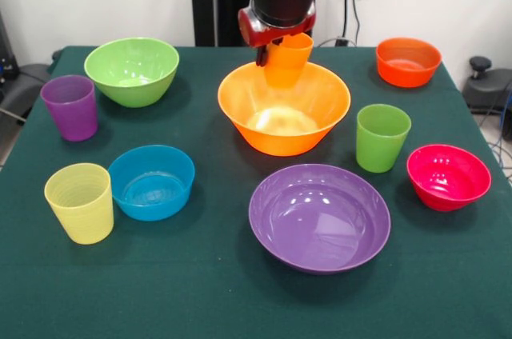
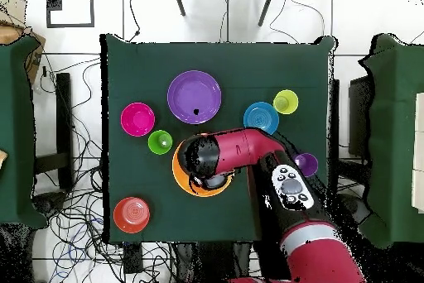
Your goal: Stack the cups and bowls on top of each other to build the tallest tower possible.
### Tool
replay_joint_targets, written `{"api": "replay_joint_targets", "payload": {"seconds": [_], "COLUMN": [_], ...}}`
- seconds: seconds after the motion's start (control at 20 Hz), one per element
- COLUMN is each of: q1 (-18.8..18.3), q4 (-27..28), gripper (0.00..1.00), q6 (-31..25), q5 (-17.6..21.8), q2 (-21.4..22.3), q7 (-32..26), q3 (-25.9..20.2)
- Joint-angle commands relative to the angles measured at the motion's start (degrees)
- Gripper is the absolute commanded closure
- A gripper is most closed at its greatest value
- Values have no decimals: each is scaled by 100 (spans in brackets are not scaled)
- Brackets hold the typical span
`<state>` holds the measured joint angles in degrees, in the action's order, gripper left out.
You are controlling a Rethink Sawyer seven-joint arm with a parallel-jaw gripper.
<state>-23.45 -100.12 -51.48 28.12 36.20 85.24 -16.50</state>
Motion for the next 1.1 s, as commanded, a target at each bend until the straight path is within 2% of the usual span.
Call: {"api": "replay_joint_targets", "payload": {"seconds": [0.05,0.3,0.95,1.1], "q1": [356,431,519,431], "q4": [731,704,810,825], "gripper": [100,100,100,100], "q6": [1,90,302,350], "q5": [30,-112,-195,-252], "q2": [-434,-471,-663,-666], "q7": [1082,995,969,844], "q3": [277,331,388,318]}}
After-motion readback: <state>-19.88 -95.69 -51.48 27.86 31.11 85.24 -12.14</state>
